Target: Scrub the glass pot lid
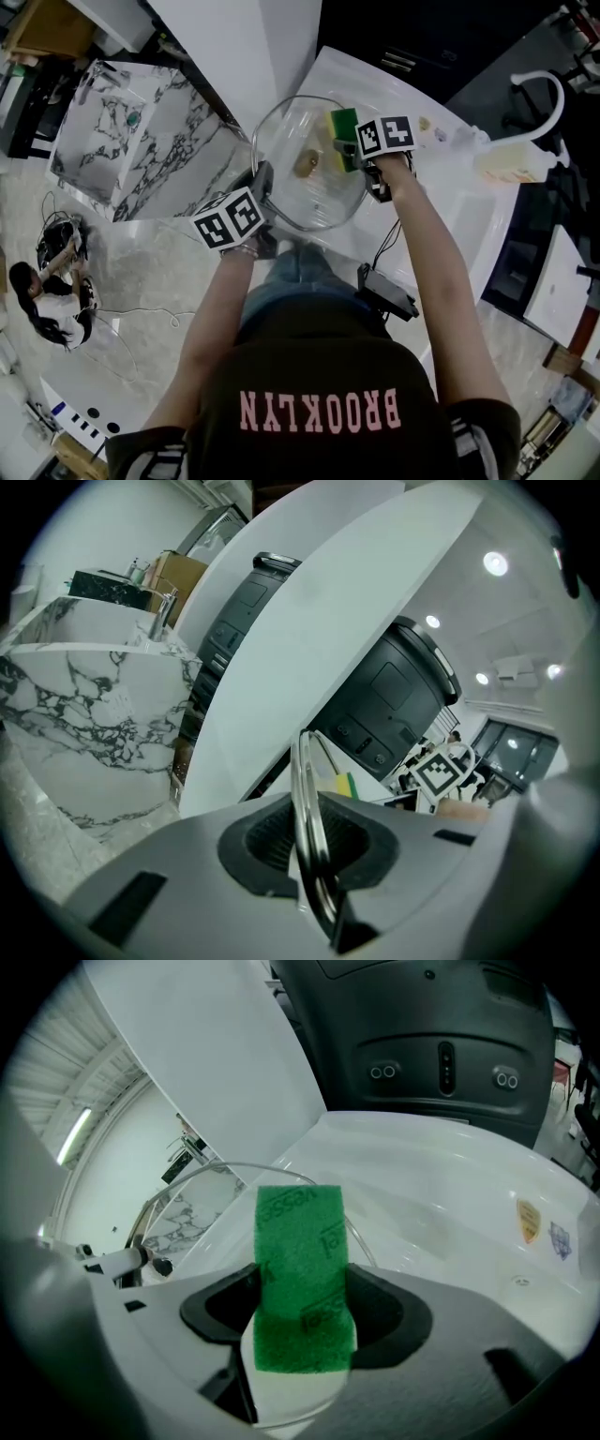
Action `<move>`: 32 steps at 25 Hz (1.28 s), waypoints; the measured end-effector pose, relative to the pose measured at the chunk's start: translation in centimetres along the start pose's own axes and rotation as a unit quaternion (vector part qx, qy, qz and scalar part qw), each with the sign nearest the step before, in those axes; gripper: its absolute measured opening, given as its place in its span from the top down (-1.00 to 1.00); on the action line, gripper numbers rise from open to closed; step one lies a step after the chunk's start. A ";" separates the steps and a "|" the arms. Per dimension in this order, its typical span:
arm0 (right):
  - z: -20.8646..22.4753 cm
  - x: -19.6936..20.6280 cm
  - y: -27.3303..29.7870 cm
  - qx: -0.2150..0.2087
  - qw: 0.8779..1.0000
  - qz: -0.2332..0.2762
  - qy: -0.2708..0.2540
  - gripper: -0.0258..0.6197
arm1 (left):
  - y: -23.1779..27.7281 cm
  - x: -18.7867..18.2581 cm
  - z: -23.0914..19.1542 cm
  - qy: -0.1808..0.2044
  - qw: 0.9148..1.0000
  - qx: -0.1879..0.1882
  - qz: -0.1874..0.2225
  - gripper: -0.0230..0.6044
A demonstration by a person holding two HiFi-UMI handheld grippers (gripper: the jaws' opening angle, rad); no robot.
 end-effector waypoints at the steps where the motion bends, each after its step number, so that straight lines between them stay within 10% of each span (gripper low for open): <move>1: 0.3 0.5 -0.2 0.004 1.000 -0.004 -0.002 0.05 | 0.1 0.0 0.0 0.003 1.000 0.003 -0.003 0.82; 20: 2.6 7.2 -8.4 0.017 0.984 0.150 0.092 0.05 | 1.0 -2.9 3.9 0.110 0.993 0.028 -0.013 0.82; 32: 3.7 13.0 -15.4 0.064 0.957 0.246 0.144 0.05 | 1.9 -4.3 12.9 0.311 0.941 0.135 0.020 0.83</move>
Point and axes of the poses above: the fingertips, and each gripper's own axes: y forward along the fingers, z to its right, x out of its underside, the point moved 8 cm from there along -y, backward along the fingers, and after that the axes turned 7 degrees about -x, right-handed, at the moved point
